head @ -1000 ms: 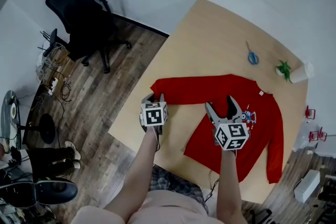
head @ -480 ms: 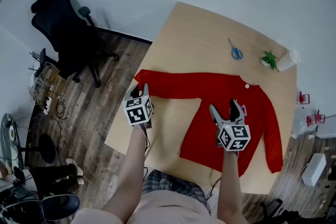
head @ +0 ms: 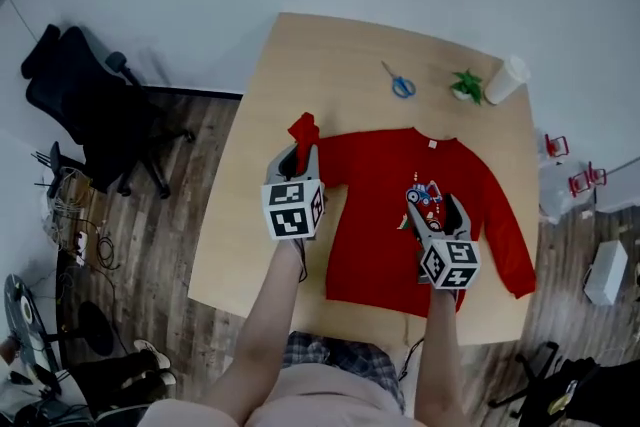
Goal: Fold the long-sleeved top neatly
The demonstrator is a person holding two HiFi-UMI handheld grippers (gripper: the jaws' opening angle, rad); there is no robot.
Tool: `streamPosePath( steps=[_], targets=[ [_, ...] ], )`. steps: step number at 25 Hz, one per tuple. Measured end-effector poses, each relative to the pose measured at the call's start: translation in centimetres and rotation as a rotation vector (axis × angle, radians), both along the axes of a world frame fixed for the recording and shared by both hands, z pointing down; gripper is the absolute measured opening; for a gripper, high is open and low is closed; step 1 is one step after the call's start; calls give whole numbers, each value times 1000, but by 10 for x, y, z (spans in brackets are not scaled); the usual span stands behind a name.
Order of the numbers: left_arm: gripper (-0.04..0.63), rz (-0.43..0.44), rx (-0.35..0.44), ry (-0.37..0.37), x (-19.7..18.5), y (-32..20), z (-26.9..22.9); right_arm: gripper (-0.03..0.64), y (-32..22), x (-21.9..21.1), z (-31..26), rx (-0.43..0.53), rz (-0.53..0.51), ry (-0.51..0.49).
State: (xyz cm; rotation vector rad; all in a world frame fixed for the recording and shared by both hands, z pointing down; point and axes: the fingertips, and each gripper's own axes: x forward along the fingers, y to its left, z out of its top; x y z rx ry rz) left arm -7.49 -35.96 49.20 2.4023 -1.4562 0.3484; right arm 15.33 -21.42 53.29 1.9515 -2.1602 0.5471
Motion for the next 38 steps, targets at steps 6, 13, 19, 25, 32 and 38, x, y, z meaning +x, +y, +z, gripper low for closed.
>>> streamPosePath(
  steps=[6,13,19,25,32,38],
  targets=[
    [74,128,-5,5,82,21,0,373,31,43,4,-18,82,-3],
    [74,248,12,12,169,52,2,373,58,85,8,-31,118,-5],
    [74,360,20,-26,242,81,17,373,78,123,12,-40,152,-17],
    [75,445,3,-55,306,104,44,373,97,157,16,-45,178,-27],
    [75,559,-14,-109,368,132,86,373,122,193,30,-70,225,-41],
    [92,607,-120,-119,384,146,121,373,134,211,33,-76,249,-46]
  ],
)
